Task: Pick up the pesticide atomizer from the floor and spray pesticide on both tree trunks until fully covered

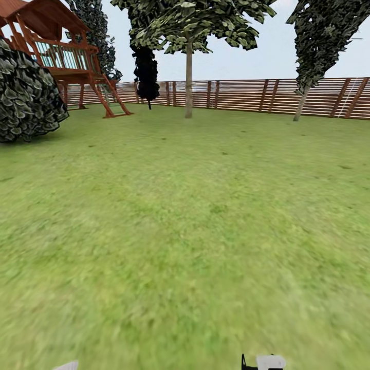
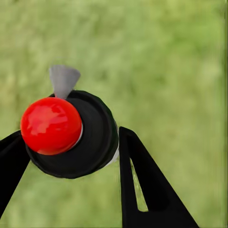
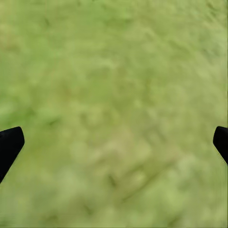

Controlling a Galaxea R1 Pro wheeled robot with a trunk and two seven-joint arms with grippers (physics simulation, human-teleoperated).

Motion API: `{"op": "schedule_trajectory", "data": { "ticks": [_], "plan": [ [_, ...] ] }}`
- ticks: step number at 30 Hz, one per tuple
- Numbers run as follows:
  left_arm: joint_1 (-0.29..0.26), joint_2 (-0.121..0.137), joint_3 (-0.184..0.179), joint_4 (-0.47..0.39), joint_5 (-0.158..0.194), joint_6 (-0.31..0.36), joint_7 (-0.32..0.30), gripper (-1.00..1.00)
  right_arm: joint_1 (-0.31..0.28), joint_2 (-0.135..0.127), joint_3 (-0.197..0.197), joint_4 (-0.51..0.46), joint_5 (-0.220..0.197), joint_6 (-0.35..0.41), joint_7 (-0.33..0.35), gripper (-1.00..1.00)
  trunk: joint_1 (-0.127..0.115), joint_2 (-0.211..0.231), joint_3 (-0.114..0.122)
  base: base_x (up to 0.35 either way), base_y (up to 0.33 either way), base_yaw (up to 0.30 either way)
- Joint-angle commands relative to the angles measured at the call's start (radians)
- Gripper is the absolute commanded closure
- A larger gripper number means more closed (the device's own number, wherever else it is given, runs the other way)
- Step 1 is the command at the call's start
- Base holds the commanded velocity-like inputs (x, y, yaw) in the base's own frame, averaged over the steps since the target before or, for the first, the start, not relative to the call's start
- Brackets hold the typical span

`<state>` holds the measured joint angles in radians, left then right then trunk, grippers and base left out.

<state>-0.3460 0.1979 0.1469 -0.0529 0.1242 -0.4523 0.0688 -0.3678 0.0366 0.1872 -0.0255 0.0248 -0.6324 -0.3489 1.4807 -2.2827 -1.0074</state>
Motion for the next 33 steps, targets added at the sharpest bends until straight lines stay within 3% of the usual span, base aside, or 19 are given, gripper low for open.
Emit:
{"op": "schedule_trajectory", "data": {
  "ticks": [1,33],
  "plan": [
    [-0.001,0.0,0.0,0.001,0.006,-0.003,-0.001,1.0,-0.001,0.0,0.008,0.001,0.003,0.0,-0.01,-1.0,0.0,0.0,-0.001,0.339,0.0,0.0],
    [0.0,0.0,0.0,0.001,0.006,-0.003,-0.001,1.0,-0.001,0.0,0.008,0.001,0.003,0.0,-0.01,-1.0,0.0,0.0,-0.001,0.339,0.0,0.0]
  ]
}}
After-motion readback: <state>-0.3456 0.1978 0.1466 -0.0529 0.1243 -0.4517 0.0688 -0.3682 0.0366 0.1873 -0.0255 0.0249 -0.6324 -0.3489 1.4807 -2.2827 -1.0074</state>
